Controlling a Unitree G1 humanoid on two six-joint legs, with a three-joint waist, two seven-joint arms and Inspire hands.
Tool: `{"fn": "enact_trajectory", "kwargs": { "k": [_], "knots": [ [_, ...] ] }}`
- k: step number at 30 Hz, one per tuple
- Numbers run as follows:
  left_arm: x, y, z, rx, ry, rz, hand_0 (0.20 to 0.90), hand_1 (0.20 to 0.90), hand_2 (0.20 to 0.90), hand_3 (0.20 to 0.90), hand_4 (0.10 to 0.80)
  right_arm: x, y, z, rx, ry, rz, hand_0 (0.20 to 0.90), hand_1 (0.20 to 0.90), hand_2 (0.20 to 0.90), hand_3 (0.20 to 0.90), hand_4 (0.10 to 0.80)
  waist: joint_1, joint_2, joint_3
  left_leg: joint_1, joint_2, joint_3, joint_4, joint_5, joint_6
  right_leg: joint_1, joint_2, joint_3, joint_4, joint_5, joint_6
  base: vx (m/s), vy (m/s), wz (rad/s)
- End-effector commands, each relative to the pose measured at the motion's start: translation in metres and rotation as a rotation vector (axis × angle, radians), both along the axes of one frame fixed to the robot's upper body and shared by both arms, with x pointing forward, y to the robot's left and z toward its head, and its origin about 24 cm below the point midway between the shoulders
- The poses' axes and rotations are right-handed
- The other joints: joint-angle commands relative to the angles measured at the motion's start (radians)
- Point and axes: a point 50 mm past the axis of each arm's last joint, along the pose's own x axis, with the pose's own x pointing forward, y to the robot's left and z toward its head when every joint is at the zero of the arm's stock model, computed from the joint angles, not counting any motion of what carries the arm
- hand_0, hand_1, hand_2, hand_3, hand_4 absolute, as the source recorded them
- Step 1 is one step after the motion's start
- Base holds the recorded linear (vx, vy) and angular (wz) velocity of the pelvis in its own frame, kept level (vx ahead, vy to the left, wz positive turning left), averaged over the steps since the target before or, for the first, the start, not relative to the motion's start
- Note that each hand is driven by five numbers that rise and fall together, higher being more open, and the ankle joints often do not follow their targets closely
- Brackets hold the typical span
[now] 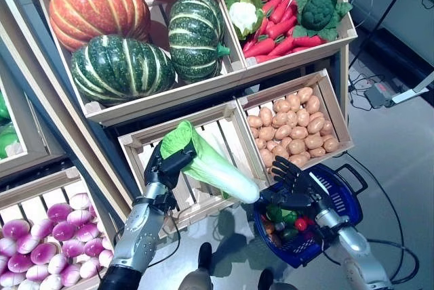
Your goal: Put vegetables into the basket
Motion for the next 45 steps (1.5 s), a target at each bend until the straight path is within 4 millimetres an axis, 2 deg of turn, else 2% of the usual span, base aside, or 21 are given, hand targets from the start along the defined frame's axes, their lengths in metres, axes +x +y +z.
{"fn": "enact_trajectory", "kwargs": {
  "k": [1, 5, 14, 26, 29, 34, 40, 45],
  "knots": [
    [0.015, -0.007, 0.049, -0.008, -0.244, -0.077, 0.300, 0.300, 0.300, 0.300, 0.400, 0.015, 0.012, 0.051, 0.005, -0.231, 0.180, 0.900, 0.900, 0.900, 0.900, 0.800, 0.008, -0.018, -0.091, 0.069, -0.017, 0.045, 0.002, -0.117, -0.001, -0.047, -0.073, 0.012, -0.020, 0.122, 0.007, 0.037, -0.006, 0.00],
    [0.019, -0.013, 0.053, 0.032, -0.232, -0.131, 0.300, 0.300, 0.300, 0.300, 0.400, 0.022, 0.018, 0.062, -0.059, -0.210, 0.306, 0.900, 0.900, 0.900, 0.900, 0.800, 0.016, -0.020, -0.104, 0.085, -0.018, 0.048, 0.000, -0.128, 0.001, -0.034, -0.077, 0.016, -0.026, 0.123, 0.015, 0.017, -0.004, 0.00],
    [0.019, -0.019, 0.050, 0.053, -0.204, -0.192, 0.300, 0.300, 0.300, 0.300, 0.400, 0.029, 0.028, 0.064, -0.093, -0.130, 0.437, 0.900, 0.900, 0.900, 0.900, 0.800, 0.028, -0.028, -0.135, 0.101, -0.013, 0.049, 0.000, -0.136, -0.001, -0.011, -0.082, 0.022, -0.048, 0.133, 0.022, 0.008, -0.003, 0.00],
    [0.020, -0.016, 0.047, 0.070, -0.189, -0.190, 0.300, 0.300, 0.300, 0.300, 0.400, 0.024, 0.051, 0.047, 0.029, 0.142, 0.685, 0.900, 0.900, 0.900, 0.900, 0.800, 0.037, -0.038, -0.157, 0.107, -0.008, 0.047, 0.000, -0.131, -0.007, -0.003, -0.081, 0.024, -0.045, 0.133, 0.020, 0.008, 0.000, 0.00],
    [0.020, -0.017, 0.047, 0.068, -0.186, -0.204, 0.300, 0.300, 0.300, 0.300, 0.400, 0.017, 0.061, 0.041, 0.084, 0.234, 0.803, 0.900, 0.900, 0.900, 0.900, 0.800, 0.042, -0.040, -0.160, 0.107, -0.009, 0.043, 0.000, -0.131, -0.008, -0.002, -0.082, 0.025, -0.044, 0.131, 0.020, 0.000, 0.000, 0.00],
    [0.020, -0.017, 0.045, 0.069, -0.179, -0.220, 0.300, 0.300, 0.300, 0.300, 0.400, 0.012, 0.070, 0.038, 0.080, 0.290, 0.937, 0.900, 0.900, 0.900, 0.900, 0.800, 0.049, -0.041, -0.167, 0.110, -0.011, 0.039, 0.000, -0.131, -0.009, 0.003, -0.081, 0.025, -0.044, 0.129, 0.017, 0.000, 0.000, 0.00],
    [0.020, -0.018, 0.043, 0.050, -0.169, -0.218, 0.300, 0.300, 0.300, 0.300, 0.400, 0.014, 0.075, 0.034, 0.050, 0.312, 0.921, 0.900, 0.900, 0.900, 0.900, 0.800, 0.052, -0.041, -0.180, 0.111, -0.009, 0.038, 0.000, -0.131, -0.012, 0.009, -0.081, 0.029, -0.050, 0.128, 0.016, 0.000, 0.000, 0.00],
    [0.019, -0.019, 0.041, 0.048, -0.170, -0.195, 0.300, 0.300, 0.300, 0.300, 0.400, 0.018, 0.077, 0.028, 0.046, 0.327, 0.809, 0.900, 0.900, 0.900, 0.900, 0.800, 0.048, -0.039, -0.184, 0.111, -0.008, 0.039, 0.000, -0.129, -0.011, 0.009, -0.081, 0.036, -0.051, 0.129, 0.014, 0.000, 0.000, 0.00]
  ]
}}
